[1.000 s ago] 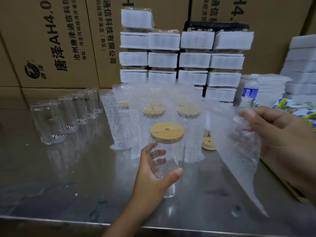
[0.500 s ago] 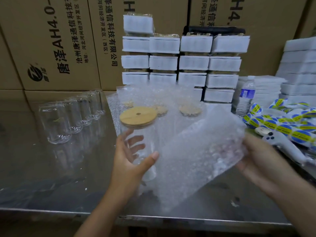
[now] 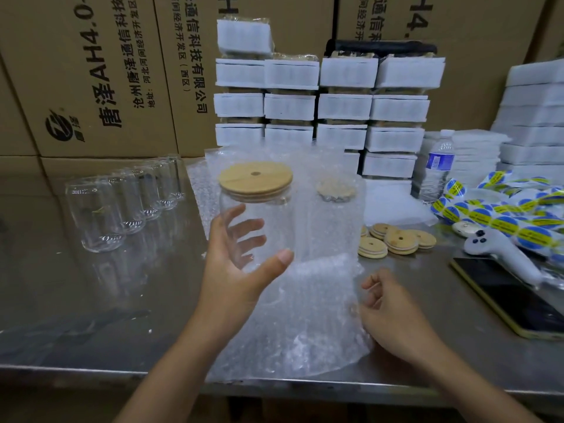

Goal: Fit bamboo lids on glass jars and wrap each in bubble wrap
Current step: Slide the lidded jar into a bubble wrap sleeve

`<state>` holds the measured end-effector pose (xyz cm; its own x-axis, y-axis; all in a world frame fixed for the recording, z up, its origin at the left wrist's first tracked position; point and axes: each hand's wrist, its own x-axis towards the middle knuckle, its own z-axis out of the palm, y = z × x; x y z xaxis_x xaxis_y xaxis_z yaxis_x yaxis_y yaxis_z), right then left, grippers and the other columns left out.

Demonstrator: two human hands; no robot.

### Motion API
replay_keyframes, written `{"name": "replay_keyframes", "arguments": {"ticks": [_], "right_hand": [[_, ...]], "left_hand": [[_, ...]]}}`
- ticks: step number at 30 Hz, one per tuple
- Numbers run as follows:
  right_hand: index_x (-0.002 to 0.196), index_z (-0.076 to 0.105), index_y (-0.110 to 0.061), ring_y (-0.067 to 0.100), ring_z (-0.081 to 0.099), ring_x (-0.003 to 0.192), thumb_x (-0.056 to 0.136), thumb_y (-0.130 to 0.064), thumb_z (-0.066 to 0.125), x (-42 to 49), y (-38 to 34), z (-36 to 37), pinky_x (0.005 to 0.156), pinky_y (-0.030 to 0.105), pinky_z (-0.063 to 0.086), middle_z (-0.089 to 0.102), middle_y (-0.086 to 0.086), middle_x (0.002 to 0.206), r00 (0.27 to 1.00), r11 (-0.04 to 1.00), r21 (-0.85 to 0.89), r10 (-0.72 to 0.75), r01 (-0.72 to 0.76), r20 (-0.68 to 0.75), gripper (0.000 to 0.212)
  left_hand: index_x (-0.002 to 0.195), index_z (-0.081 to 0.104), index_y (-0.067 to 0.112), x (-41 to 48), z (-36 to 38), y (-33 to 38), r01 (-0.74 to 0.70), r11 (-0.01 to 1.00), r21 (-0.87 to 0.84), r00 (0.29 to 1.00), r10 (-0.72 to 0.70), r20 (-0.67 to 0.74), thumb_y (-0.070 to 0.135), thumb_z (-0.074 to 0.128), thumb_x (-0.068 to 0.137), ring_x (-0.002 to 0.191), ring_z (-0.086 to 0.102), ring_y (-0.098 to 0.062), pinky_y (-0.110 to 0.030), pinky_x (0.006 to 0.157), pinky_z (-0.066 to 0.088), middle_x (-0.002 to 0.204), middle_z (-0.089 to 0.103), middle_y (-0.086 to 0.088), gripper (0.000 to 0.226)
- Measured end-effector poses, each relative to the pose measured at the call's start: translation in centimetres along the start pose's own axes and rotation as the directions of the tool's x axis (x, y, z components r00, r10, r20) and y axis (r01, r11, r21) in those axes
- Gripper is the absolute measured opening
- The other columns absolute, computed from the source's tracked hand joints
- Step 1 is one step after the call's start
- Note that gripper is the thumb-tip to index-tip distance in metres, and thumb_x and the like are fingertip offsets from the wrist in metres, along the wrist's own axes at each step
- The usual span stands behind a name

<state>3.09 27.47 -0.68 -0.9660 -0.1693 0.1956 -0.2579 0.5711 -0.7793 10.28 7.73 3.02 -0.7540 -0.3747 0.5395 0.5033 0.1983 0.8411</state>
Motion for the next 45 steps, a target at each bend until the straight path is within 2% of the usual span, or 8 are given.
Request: {"name": "replay_keyframes", "arguments": {"ticks": [8, 13, 20, 25, 27, 30, 39, 45], "right_hand": [[0.083, 0.06, -0.024, -0.002, 0.052, 0.064, 0.082, -0.014, 0.071, -0.4, -1.3, -2.1, 0.061, 0.008, 0.041, 0.06, -0.002, 0.081, 0.934, 0.894, 0.322, -0.227, 0.312, -0.275, 0.016], [0.119, 0.049, -0.042, -0.004, 0.055, 0.111, 0.069, -0.056, 0.068, -1.5, -2.6, -1.7, 0.089, 0.021, 0.048, 0.059, -0.026, 0.114, 0.922, 0.827, 0.45, -0.386, 0.336, 0.019, 0.055], [0.113, 0.05, -0.04, -0.002, 0.059, 0.109, 0.052, -0.043, 0.081, -0.3, -3.1, -1.0, 0.087, 0.025, 0.049, 0.064, -0.014, 0.114, 0.949, 0.772, 0.582, -0.314, 0.255, 0.001, 0.069], [0.11, 0.053, -0.035, 0.005, 0.063, 0.104, 0.046, -0.048, 0.077, 0.3, -2.2, -1.3, 0.083, 0.029, 0.051, 0.066, -0.009, 0.109, 0.963, 0.716, 0.65, -0.243, 0.257, -0.112, 0.07], [0.111, 0.052, -0.033, 0.008, 0.064, 0.103, 0.048, -0.043, 0.082, 1.1, -1.7, -1.7, 0.078, 0.023, 0.051, 0.065, -0.005, 0.111, 0.965, 0.698, 0.666, -0.187, 0.263, -0.184, 0.071], [0.109, 0.051, -0.032, 0.016, 0.065, 0.104, 0.052, -0.035, 0.089, 2.4, -1.4, -2.3, 0.079, 0.027, 0.05, 0.064, 0.005, 0.115, 0.955, 0.656, 0.706, -0.085, 0.267, -0.283, 0.069], [0.113, 0.052, -0.03, 0.006, 0.067, 0.094, 0.04, -0.046, 0.089, 2.4, -1.2, -2.2, 0.069, 0.012, 0.049, 0.067, -0.002, 0.109, 0.96, 0.643, 0.726, -0.052, 0.244, -0.276, 0.083], [0.111, 0.053, -0.026, 0.016, 0.068, 0.099, 0.055, -0.041, 0.083, 1.9, -1.4, -2.8, 0.09, 0.046, 0.053, 0.072, -0.001, 0.1, 0.959, 0.552, 0.795, -0.029, 0.25, -0.281, 0.066]], "left_hand": [[0.116, 0.041, 0.05, -0.7, 2.8, -0.8, 0.048, 0.998, 0.036, 0.995, -0.051, 0.085, 0.055, 0.076, 0.049, 0.103, 0.061, 0.0, -0.035, 0.092, 0.049, 0.116, 0.059, 0.016, 0.076], [0.118, 0.04, 0.049, -1.8, 5.4, -1.7, 0.089, 0.995, 0.035, 0.987, -0.093, 0.129, 0.054, 0.077, 0.049, 0.103, 0.059, 0.003, -0.03, 0.09, 0.051, 0.112, 0.058, 0.019, 0.078], [0.124, 0.028, 0.054, -2.5, 7.8, -2.2, 0.063, 0.993, 0.095, 0.977, -0.081, 0.198, 0.039, 0.079, 0.053, 0.113, 0.047, 0.016, -0.024, 0.09, 0.053, 0.119, 0.048, 0.029, 0.088], [0.135, 0.0, 0.065, -2.2, 5.3, -2.3, -0.055, 0.901, 0.431, 0.893, -0.149, 0.425, 0.055, 0.079, 0.063, 0.125, 0.022, 0.025, 0.006, 0.089, 0.027, 0.137, 0.024, 0.037, 0.108], [0.136, 0.026, 0.053, -2.3, 4.5, -2.5, -0.109, 0.808, 0.579, 0.911, -0.152, 0.383, 0.055, 0.074, 0.068, 0.116, 0.035, 0.016, 0.002, 0.082, 0.029, 0.127, 0.038, 0.031, 0.083], [0.081, 0.053, 0.039, -2.7, 4.7, -2.7, -0.124, 0.756, 0.643, 0.93, -0.137, 0.341, 0.051, 0.064, 0.08, 0.085, 0.051, 0.002, -0.013, 0.07, 0.04, 0.086, 0.056, 0.018, 0.016], [0.072, 0.049, 0.031, -3.2, 5.8, -3.4, -0.115, 0.568, 0.815, 0.866, -0.345, 0.363, 0.051, 0.059, 0.086, 0.069, 0.047, -0.005, -0.021, 0.055, 0.031, 0.073, 0.05, 0.013, 0.026], [0.068, 0.053, 0.029, -3.0, 4.9, -3.4, -0.049, 0.645, 0.763, 0.863, -0.357, 0.358, 0.039, 0.064, 0.087, 0.061, 0.051, -0.004, -0.028, 0.067, 0.049, 0.066, 0.057, 0.011, 0.025]]}}
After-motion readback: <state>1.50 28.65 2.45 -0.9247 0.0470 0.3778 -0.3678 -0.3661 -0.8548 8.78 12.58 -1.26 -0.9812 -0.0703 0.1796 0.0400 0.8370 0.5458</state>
